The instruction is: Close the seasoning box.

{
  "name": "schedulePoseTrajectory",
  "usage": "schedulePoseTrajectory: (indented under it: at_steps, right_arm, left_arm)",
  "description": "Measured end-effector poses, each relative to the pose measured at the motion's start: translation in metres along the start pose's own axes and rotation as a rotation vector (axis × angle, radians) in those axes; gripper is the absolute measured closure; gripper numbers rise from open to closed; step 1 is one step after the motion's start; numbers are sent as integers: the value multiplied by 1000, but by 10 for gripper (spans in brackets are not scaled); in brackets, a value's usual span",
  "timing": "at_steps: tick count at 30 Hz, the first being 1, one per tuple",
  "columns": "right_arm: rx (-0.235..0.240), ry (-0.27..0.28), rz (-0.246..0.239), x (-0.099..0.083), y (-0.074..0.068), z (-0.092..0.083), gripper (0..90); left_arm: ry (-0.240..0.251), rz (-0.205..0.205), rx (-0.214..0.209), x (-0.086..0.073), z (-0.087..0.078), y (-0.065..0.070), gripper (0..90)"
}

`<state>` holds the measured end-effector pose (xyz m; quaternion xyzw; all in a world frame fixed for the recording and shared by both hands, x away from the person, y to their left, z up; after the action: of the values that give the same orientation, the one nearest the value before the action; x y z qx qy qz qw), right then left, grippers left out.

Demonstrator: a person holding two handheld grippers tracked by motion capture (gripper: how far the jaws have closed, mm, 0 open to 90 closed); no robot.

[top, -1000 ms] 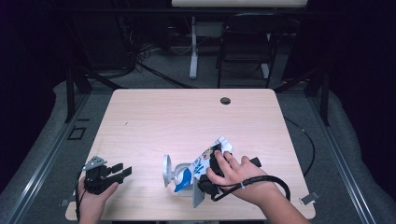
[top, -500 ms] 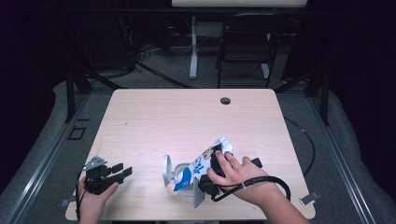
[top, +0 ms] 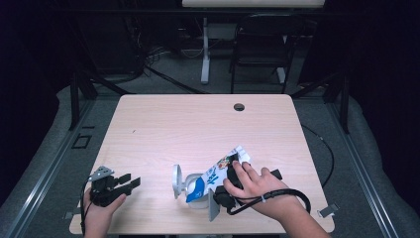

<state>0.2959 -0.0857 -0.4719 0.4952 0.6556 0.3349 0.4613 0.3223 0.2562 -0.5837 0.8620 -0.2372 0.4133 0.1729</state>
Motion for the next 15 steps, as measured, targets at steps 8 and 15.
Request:
schedulePoseTrajectory:
  at_steps: [8, 15]
  right_arm:
    - [0, 16, 6, 2, -2, -1, 651]
    - [0, 22, 8, 4, -2, -1, 651]
  left_arm:
    - [-1, -1, -1, 0, 0, 0, 513]
    - [-2, -2, -1, -1, 0, 0, 513]
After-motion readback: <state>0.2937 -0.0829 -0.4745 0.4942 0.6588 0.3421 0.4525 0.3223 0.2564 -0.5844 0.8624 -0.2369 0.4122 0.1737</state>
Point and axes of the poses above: each handheld gripper's, and its own axes: z roughly forward along the jaws, x roughly out of its top, y roughly to its right, the point moved 6 cm from there along z, roughly forward along the jaws, and after that the axes turned 11 degrees about z, right-handed, at the moved point
